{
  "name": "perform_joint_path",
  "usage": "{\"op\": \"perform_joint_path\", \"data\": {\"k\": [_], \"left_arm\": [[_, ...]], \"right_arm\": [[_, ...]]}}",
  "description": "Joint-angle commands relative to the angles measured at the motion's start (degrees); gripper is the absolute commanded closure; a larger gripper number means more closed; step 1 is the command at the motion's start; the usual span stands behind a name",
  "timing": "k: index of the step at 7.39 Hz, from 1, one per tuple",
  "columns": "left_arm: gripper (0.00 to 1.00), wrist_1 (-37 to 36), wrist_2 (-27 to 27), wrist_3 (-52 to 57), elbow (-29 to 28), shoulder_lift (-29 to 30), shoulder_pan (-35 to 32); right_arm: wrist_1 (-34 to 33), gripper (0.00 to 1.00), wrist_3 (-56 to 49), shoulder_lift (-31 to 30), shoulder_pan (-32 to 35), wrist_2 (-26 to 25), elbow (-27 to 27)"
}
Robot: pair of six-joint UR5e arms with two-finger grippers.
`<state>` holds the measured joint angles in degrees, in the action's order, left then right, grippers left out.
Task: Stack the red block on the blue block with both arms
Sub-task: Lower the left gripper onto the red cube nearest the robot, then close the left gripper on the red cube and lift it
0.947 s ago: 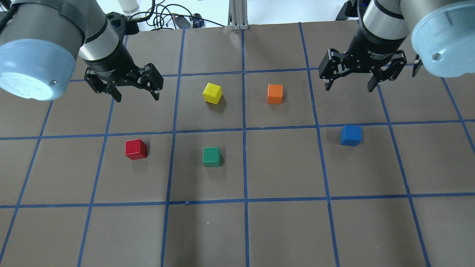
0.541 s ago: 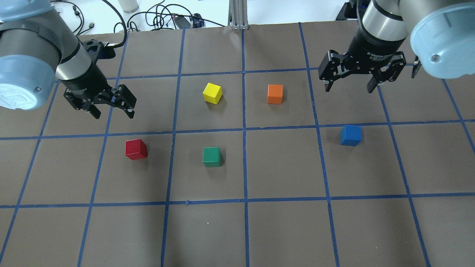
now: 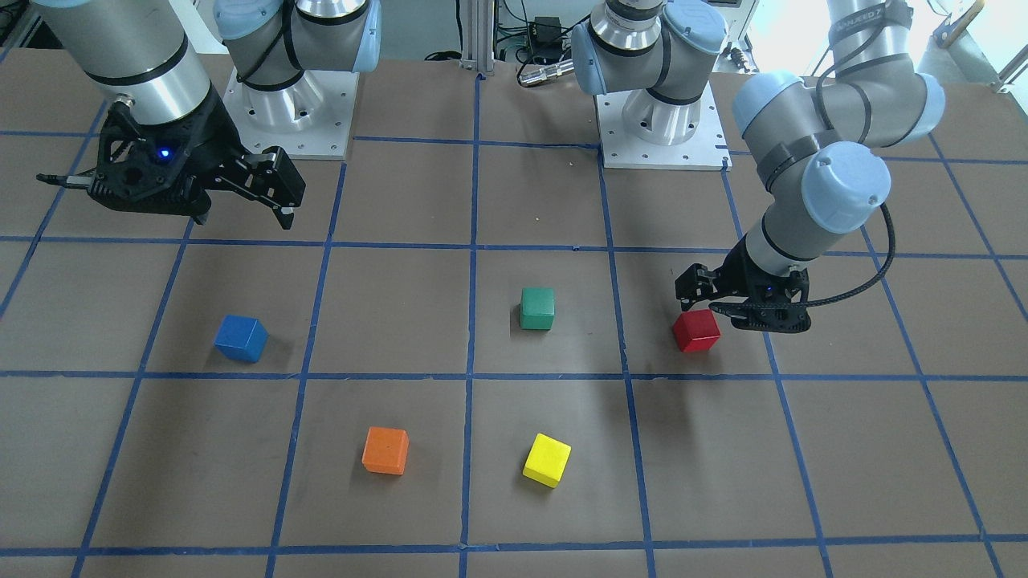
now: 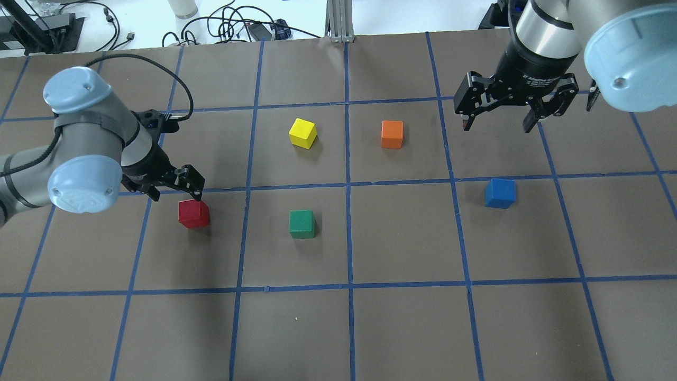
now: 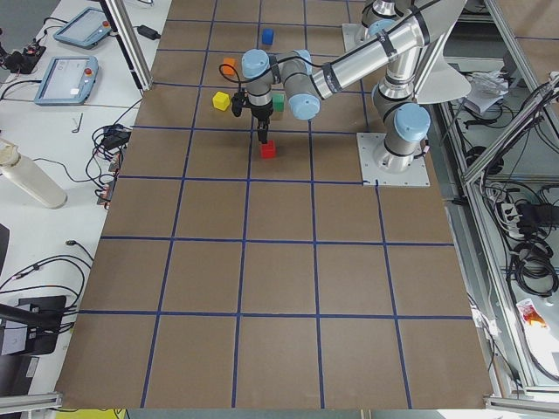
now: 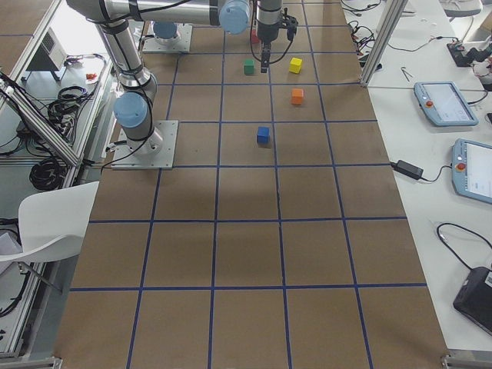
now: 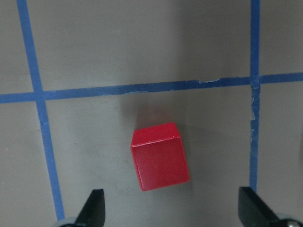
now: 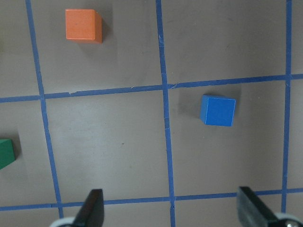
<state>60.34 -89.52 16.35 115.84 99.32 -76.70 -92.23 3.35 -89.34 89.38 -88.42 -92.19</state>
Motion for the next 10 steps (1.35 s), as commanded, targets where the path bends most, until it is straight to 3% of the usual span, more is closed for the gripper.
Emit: {"op": "perform_joint_path", "data": {"k": [1,7,10], "left_arm": [[0.00,-3.5,0.0,-0.1,3.1,2.4,0.2],[0.02,-10.6,0.1,-0.5,3.3,6.1,0.1],[0.40,-10.8,-0.1,-4.8,3.2,6.4,-0.2]], "right_arm": [[-0.1,0.00,0.0,0.0,0.0,-0.1,0.0],[-0.1,0.00,0.3,0.0,0.0,0.0,0.3],[-0.1,0.00,0.3,0.0,0.0,0.1,0.0]]}}
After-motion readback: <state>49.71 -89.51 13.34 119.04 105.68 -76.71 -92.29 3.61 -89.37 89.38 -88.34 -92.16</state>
